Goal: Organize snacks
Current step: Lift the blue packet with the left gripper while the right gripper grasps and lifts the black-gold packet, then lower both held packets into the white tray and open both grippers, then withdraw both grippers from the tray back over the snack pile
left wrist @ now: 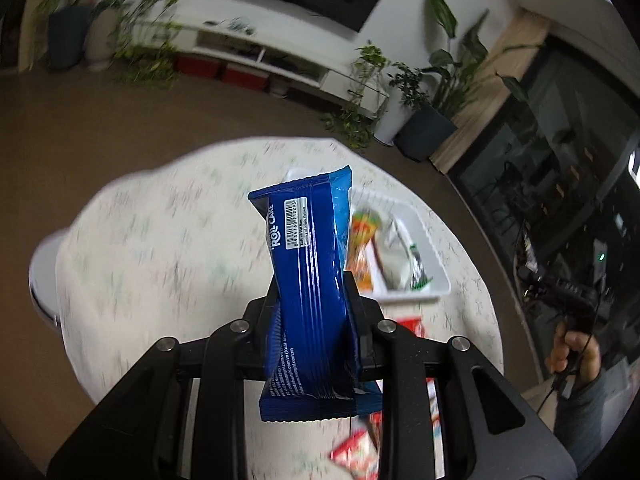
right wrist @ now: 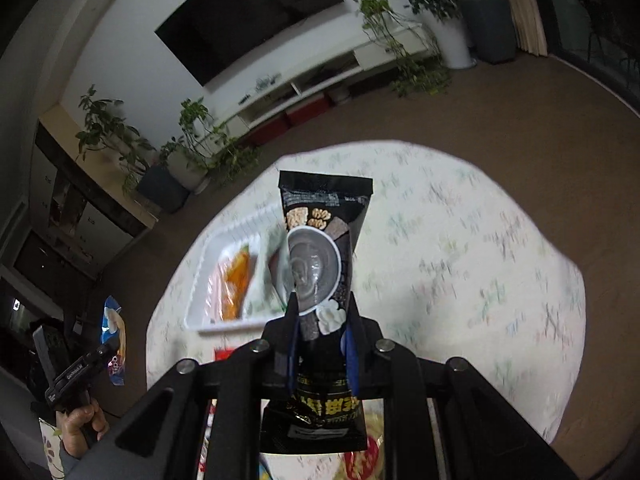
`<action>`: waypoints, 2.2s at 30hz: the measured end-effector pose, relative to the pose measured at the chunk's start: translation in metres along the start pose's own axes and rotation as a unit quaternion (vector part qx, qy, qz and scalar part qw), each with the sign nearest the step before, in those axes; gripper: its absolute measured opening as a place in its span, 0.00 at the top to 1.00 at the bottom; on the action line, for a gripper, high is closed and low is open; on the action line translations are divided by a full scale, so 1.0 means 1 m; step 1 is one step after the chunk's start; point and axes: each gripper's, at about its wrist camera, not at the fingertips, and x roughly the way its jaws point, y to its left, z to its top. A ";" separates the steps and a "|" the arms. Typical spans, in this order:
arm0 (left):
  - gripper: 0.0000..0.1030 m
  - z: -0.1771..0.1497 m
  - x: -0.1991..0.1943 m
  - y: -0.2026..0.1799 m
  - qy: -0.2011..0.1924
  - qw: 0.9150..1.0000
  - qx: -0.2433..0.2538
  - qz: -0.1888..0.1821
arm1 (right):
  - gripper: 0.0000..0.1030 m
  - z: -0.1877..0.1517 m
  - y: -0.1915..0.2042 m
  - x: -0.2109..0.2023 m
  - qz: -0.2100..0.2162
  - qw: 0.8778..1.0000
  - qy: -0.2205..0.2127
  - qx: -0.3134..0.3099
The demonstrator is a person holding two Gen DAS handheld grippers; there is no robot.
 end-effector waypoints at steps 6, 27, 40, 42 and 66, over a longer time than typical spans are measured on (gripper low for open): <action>0.77 0.059 0.062 -0.033 0.025 0.999 0.041 -0.022 | 0.81 0.035 0.074 0.052 0.030 0.995 0.013 -0.096; 0.77 0.045 0.231 -0.035 0.114 0.990 0.066 0.048 | 0.80 0.024 0.040 0.213 -0.087 0.981 0.129 -0.117; 0.62 0.034 0.248 -0.034 0.128 0.988 0.069 0.051 | 0.64 0.016 0.039 0.224 -0.085 0.981 0.126 -0.119; 0.56 0.034 0.248 -0.037 0.126 0.988 0.071 0.053 | 0.63 0.014 0.040 0.223 -0.086 0.981 0.124 -0.121; 0.05 -0.057 0.045 -0.056 0.040 0.998 0.046 0.028 | 0.16 -0.055 0.035 0.024 0.019 0.998 0.012 -0.060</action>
